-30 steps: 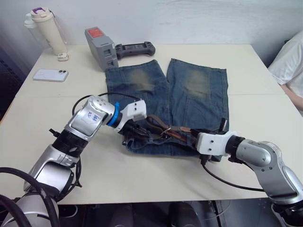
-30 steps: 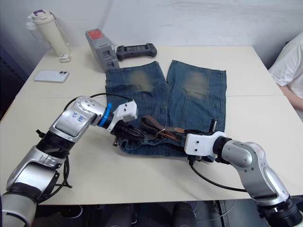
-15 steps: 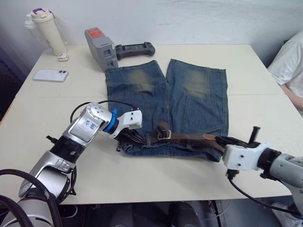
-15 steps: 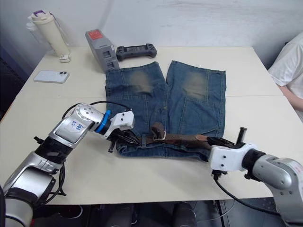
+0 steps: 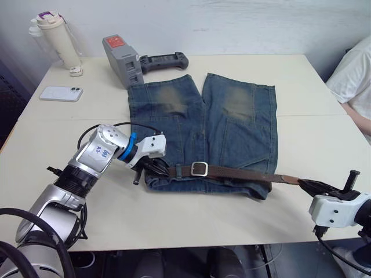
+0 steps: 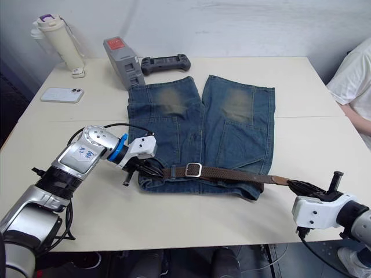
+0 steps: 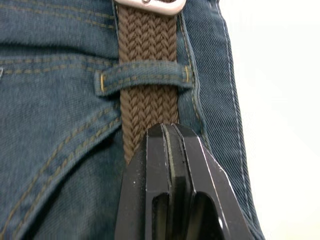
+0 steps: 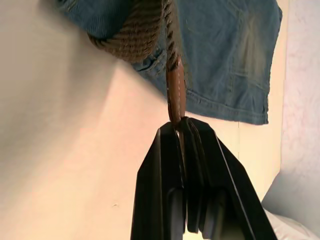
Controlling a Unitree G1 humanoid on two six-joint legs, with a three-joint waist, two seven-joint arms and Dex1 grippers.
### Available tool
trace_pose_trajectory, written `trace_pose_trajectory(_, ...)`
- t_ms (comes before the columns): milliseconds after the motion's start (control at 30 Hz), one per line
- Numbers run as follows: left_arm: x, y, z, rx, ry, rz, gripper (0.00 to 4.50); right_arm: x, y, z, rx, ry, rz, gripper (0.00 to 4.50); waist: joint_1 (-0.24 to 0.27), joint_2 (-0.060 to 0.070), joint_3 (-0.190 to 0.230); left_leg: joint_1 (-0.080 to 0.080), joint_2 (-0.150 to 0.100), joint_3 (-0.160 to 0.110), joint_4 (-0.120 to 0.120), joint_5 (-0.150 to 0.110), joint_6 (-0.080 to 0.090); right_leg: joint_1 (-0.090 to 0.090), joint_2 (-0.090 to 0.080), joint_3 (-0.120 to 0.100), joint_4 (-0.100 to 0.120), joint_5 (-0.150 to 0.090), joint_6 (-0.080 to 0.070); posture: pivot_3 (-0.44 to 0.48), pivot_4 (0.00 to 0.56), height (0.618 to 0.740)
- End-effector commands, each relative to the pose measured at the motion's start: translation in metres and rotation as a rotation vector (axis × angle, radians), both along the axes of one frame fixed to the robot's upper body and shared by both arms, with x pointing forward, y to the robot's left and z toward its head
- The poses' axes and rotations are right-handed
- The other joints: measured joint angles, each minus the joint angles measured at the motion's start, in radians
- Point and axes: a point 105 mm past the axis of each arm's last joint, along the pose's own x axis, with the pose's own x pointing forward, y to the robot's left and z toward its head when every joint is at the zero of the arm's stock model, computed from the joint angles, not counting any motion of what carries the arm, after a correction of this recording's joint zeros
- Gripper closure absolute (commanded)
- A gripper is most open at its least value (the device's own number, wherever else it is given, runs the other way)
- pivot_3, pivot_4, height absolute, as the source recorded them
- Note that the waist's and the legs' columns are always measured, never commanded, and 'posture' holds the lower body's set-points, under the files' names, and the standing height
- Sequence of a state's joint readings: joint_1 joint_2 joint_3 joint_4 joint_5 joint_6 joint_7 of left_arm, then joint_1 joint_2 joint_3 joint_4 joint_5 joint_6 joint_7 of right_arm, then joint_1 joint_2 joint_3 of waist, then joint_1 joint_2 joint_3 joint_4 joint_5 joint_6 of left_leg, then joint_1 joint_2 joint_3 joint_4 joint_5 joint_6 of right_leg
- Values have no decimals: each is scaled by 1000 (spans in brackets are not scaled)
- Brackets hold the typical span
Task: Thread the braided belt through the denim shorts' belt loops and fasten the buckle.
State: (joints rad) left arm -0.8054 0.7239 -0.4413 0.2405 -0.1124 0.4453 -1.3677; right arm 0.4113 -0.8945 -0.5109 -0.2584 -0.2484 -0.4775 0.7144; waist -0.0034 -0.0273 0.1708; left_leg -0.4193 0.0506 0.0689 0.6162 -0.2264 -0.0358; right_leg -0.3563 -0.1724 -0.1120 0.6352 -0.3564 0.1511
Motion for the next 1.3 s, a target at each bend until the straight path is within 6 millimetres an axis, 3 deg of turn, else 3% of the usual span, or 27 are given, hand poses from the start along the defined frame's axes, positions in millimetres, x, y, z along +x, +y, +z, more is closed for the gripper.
trace_pose_trajectory(33, -5, 22, -14, 76, 54, 55, 4396, 1, -11, -2, -3, -11, -38, 4500, 1, 0, 0, 0, 0, 0, 0, 0, 0, 0, 0, 0, 0, 0, 0, 0, 150, 740)
trace_pose_trajectory(233, -9, 18, -5, 17, 74, 44, 4396, 6, -4, -12, 34, -10, -24, 4500, 1, 0, 0, 0, 0, 0, 0, 0, 0, 0, 0, 0, 0, 0, 0, 0, 150, 740)
trace_pose_trajectory(333, -5, 14, 4, -32, 54, 50, 4396, 6, 6, -6, 156, -12, -3, 4500, 2, 0, 0, 0, 0, 0, 0, 0, 0, 0, 0, 0, 0, 0, 0, 0, 150, 740)
trace_pose_trajectory(433, -8, 10, 14, -92, 65, 34, 4500, 5, 5, -1, 182, -28, 1, 3549, 1, 0, 0, 0, 0, 0, 0, 0, 0, 0, 0, 0, 0, 0, 0, 0, 150, 740)
trace_pose_trajectory(667, -18, 13, 33, -192, 123, 43, 4500, -4, -16, 7, 165, -40, -31, 106, 3, 0, 0, -1, 0, 0, 0, 0, 0, 0, 0, 0, 0, 0, 0, 0, 150, 740)
trace_pose_trajectory(767, -22, 26, 44, -240, 143, 93, 4500, -4, -15, 32, 354, -53, -45, 44, -1, 0, 0, 0, 0, 0, 0, 0, 0, 0, 0, 0, 0, 0, 0, 0, 150, 740)
trace_pose_trajectory(800, -22, 30, 48, -256, 147, 114, 3806, -2, -14, 41, 436, -42, -60, 0, -2, 1, 0, 0, 0, 0, 0, 0, 0, 0, 0, 0, 0, 0, 0, 0, 150, 740)
trace_pose_trajectory(867, -26, 43, 57, -297, 162, 162, 3226, 0, -10, 54, 634, 44, -100, 0, -5, 1, 1, 0, 0, 0, 1, 0, 0, 0, 0, 0, 1, 0, 0, 0, 150, 740)
trace_pose_trajectory(967, -30, 55, 65, -358, 159, 223, 1891, -4, 7, 52, 798, 223, -120, 0, 1, 3, 1, 0, 1, -1, 1, 0, 0, 0, 0, 0, 1, 0, 0, 0, 150, 740)
trace_pose_trajectory(1100, -29, 66, 57, -369, 50, 322, 171, -8, 26, 42, 975, 383, -154, 0, 9, 2, 1, -1, 2, -1, 4, -3, 1, 1, 1, 0, 0, 0, 0, 0, 150, 740)
trace_pose_trajectory(1300, -32, 74, 62, -528, -116, 520, 29, -4, 34, 36, 1128, 409, -227, 0, 19, 2, 2, -2, 2, -1, 8, -6, 2, 1, 1, 1, 0, 0, 0, 0, 150, 740)
